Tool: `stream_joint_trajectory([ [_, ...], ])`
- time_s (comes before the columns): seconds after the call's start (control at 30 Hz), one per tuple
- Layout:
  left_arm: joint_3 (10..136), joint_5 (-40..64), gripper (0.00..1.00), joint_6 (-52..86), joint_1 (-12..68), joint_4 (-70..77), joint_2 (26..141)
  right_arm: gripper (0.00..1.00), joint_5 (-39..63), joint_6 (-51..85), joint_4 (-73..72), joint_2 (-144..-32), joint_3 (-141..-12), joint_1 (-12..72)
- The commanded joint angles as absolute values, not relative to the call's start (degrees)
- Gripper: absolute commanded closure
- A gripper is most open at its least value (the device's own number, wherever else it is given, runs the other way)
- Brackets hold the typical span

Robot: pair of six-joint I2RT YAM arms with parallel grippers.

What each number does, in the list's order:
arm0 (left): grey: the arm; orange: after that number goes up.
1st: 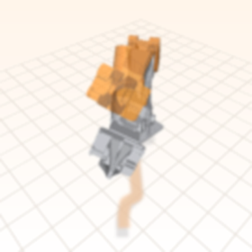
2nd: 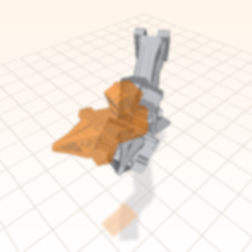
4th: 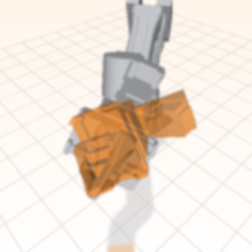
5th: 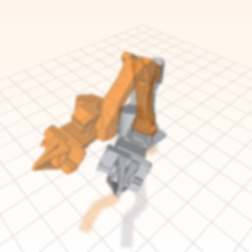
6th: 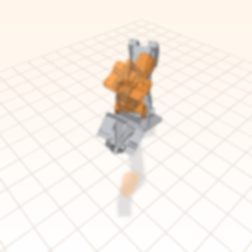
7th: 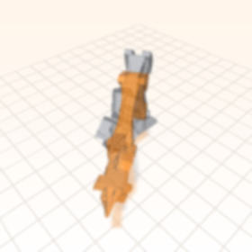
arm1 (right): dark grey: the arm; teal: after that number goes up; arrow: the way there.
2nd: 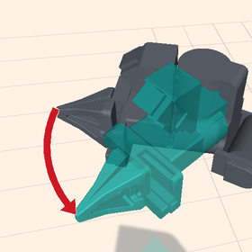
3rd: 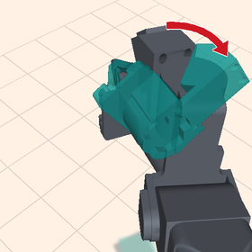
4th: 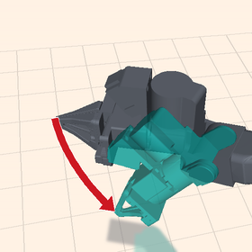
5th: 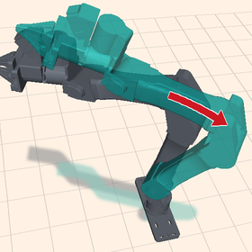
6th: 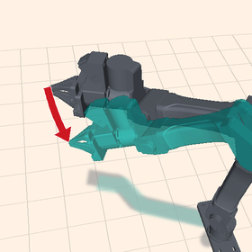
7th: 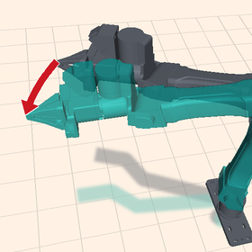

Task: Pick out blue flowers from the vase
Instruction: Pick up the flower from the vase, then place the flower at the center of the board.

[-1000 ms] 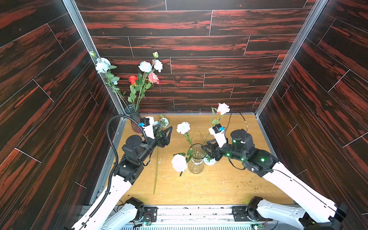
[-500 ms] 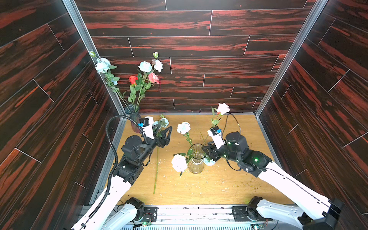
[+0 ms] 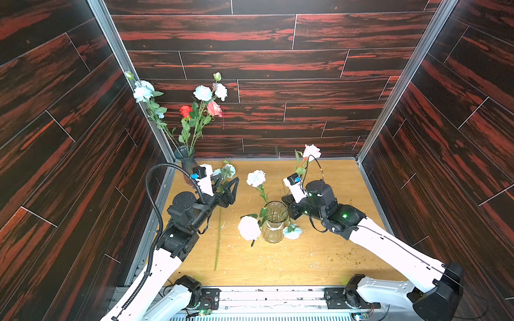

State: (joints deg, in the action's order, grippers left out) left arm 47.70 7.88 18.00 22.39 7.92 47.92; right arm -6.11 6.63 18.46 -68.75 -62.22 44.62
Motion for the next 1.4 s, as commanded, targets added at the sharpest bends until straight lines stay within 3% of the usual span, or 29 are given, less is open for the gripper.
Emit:
stream_joint_trajectory([
  [0.0, 47.02, 7.30, 0.22, 17.40, 22.01, 8.26, 46.74, 1.00, -6.50, 6.83, 20.04, -66.05, -64.14, 44.82],
  [0.57, 50.09, 6.68, 0.22, 18.31, 22.04, 4.20, 45.21, 1.00, -5.95, 6.22, 32.92, -59.32, -73.65, 44.94],
  [1.0, 56.80, 6.60, 0.23, 21.59, 22.05, -3.37, 41.95, 1.00, -0.23, 3.51, 39.29, -71.97, -101.55, 44.93],
  [1.37, 66.07, 3.27, 0.28, 26.20, 21.23, -13.71, 46.69, 1.00, -0.13, -4.68, 19.96, -82.64, -107.10, 44.91],
])
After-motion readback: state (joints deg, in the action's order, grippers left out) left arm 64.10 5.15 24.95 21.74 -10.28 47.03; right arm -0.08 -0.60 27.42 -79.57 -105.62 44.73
